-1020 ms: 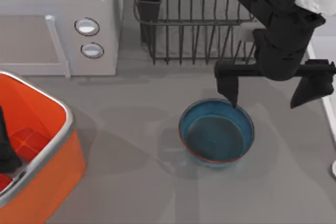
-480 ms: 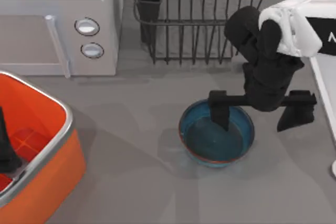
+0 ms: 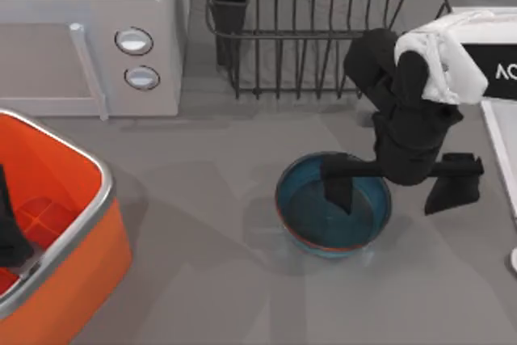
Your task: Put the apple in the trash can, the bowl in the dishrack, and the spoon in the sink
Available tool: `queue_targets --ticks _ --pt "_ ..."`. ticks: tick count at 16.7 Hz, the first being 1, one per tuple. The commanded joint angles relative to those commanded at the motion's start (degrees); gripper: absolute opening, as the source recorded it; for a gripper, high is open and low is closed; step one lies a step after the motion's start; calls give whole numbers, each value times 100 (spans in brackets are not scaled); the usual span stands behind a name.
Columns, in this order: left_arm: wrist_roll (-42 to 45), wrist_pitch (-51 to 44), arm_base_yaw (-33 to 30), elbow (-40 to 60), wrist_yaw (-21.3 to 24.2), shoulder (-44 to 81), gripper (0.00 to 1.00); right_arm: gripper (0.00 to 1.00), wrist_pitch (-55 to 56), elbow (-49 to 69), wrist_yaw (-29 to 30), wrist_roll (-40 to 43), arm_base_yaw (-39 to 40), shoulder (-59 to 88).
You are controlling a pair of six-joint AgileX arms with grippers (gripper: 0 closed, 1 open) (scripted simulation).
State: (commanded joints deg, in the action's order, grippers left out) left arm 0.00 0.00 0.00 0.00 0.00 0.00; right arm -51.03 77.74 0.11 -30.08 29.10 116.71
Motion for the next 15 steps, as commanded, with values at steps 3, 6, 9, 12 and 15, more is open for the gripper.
queue_targets --ticks 3,6,9,12,15 --pt "0 0 0 0 0 0 100 70 0 0 0 0 0 0" --pt "0 0 0 0 0 0 100 47 0 0 0 0 0 0" --pt "0 0 0 0 0 0 100 25 0 0 0 0 0 0" --pt "0 0 0 0 0 0 100 2 0 0 0 0 0 0" --pt "0 0 0 0 0 0 100 0 0 0 0 0 0 0"
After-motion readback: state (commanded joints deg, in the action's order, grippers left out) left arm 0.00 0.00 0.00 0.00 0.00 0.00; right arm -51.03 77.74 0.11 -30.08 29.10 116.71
